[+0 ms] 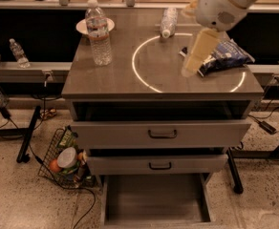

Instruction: Place water bottle into bottom drawer

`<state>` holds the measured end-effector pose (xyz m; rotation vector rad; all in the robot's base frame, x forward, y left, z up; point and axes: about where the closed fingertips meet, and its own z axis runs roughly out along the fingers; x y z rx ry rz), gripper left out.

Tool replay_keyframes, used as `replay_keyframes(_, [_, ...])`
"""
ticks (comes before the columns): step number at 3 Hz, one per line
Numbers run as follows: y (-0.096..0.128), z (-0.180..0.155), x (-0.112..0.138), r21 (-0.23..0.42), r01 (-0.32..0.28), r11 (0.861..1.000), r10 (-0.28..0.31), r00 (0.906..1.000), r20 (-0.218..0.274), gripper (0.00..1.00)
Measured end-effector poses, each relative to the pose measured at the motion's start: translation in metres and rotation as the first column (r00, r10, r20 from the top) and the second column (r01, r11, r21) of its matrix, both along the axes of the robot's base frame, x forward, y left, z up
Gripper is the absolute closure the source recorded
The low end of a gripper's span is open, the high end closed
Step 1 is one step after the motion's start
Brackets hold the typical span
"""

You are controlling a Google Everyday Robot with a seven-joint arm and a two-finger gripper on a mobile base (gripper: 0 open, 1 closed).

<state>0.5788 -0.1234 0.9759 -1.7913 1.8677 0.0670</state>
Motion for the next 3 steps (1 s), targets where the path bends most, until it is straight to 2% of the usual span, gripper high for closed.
replay_keyframes(1, [0.047,0.005,0.049,0.118,-0.079,0.990,0.076,0.9966,0.032,0.00])
replay_keyframes(2, [0.047,0.004,0.049,0.118,-0.080,0.990,0.077,0.9966,0.031,0.00])
replay_keyframes(3, [0.062,-0.004,0.056,0.161,-0.088,0.983,0.084,0.9959,0.033,0.00])
